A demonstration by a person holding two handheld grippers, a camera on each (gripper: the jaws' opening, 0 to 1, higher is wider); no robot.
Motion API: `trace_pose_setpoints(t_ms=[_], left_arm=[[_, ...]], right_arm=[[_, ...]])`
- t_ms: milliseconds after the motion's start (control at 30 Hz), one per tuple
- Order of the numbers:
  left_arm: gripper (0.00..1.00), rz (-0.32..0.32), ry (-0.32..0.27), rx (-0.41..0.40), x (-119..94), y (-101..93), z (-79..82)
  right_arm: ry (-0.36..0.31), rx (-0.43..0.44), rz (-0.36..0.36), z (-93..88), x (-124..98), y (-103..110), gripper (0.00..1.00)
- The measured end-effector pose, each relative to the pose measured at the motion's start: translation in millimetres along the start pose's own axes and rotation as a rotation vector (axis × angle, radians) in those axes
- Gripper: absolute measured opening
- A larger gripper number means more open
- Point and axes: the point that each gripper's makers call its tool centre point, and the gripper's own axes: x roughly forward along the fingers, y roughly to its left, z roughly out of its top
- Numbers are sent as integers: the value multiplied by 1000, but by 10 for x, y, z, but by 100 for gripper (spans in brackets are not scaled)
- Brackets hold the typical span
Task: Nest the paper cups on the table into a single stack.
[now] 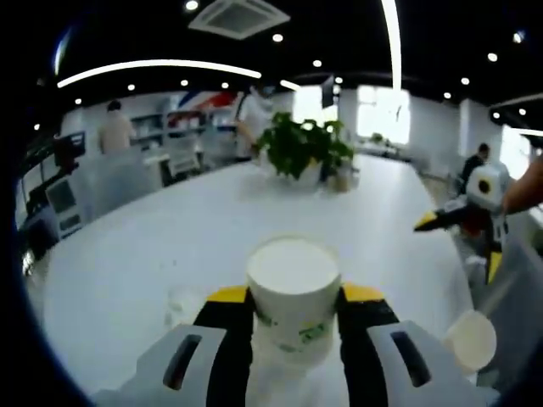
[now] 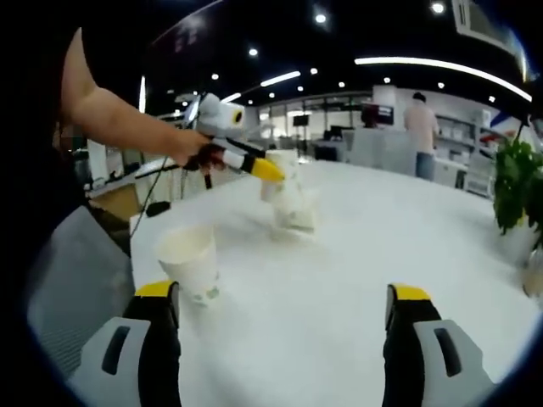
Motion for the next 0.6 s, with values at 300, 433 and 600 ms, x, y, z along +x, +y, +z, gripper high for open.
trace_pose_setpoints(t_ms=[300, 433, 600], left_arm=[[38, -23, -12, 2, -83, 49, 274], [38, -28, -29, 13, -143, 72, 429], [38, -34, -39, 9, -194, 73, 526]], right_arm=[[-18, -19, 3, 94, 0, -29, 100], [-17, -22, -1, 100, -2, -42, 99], [-20, -22, -2, 115, -8, -36, 99]])
